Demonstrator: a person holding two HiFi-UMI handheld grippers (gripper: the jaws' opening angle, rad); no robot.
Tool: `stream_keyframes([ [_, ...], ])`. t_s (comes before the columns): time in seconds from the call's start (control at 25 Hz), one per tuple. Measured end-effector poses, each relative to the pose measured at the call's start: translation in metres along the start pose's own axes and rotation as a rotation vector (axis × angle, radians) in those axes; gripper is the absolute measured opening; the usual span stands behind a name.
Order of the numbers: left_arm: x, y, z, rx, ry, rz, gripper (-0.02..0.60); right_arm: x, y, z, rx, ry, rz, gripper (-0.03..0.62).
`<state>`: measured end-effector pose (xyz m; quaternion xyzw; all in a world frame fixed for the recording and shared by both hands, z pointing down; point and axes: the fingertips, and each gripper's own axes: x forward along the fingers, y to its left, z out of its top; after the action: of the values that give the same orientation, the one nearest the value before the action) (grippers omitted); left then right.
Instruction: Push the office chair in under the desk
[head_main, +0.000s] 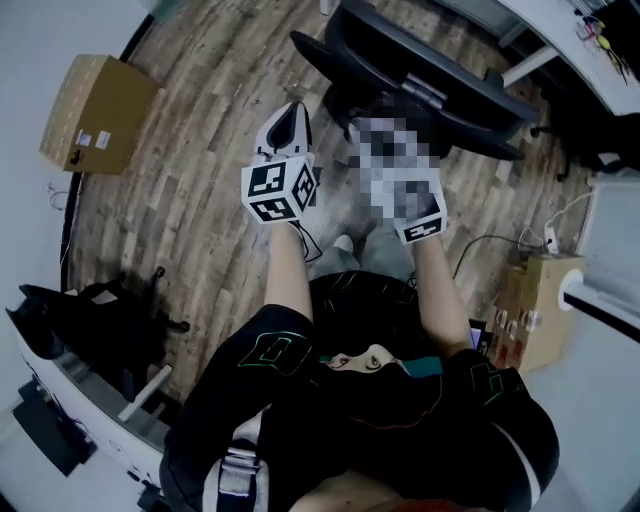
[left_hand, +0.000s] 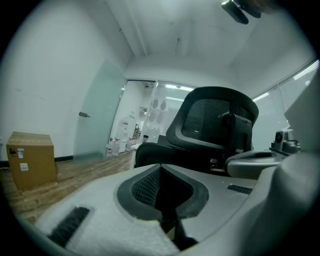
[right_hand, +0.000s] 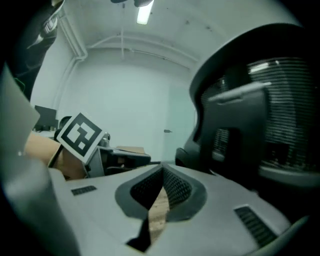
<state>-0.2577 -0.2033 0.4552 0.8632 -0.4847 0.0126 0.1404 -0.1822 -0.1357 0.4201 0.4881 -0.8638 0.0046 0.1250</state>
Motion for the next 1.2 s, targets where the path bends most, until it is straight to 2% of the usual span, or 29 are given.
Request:
stream_keyframes([
  [0.2, 0.015, -0.04, -0.026, 0.002, 0.066, -0.114, 0.002, -0.072, -0.07, -0.058, 0.161, 0.077, -0.272, 0.005],
  [0.44, 0.028, -0.071, -0.04, 0.054, 0.114, -0.199, 0.002, -0.166, -0.14, -0.088, 0.245, 0.109, -0.583, 0.006],
  [0.52, 0.032, -0.077, -0.042, 0.068, 0.124, -0.212, 0.002, -0.19, -0.154, -0.099, 0.277, 0.12, -0.662, 0.01],
  [0.8, 0.055, -0.092, -0.022, 0.19, 0.108, -0.233, 0.004, -0.22, -0.185, -0.11, 0.297, 0.137, -0.776, 0.104],
  [0.84, 0.06, -0.092, -0.02, 0.196, 0.113, -0.237, 0.037, -0.224, -0.19, -0.111, 0.29, 0.147, -0.786, 0.121],
  [0.88, 0.063, -0.09, -0.019, 0.205, 0.125, -0.236, 0.123, -0.227, -0.193, -0.113, 0.282, 0.165, -0.795, 0.141],
  [0.92, 0.066, -0.086, -0.02, 0.221, 0.14, -0.227, 0.147, -0.231, -0.197, -0.115, 0.274, 0.187, -0.803, 0.162],
  [1.08, 0.076, -0.067, -0.014, 0.302, 0.162, -0.145, 0.197, -0.243, -0.212, -0.125, 0.244, 0.259, -0.85, 0.216],
  [1.2, 0.084, -0.054, -0.009, 0.346, 0.163, -0.082, 0.224, -0.243, -0.218, -0.129, 0.237, 0.285, -0.849, 0.24],
])
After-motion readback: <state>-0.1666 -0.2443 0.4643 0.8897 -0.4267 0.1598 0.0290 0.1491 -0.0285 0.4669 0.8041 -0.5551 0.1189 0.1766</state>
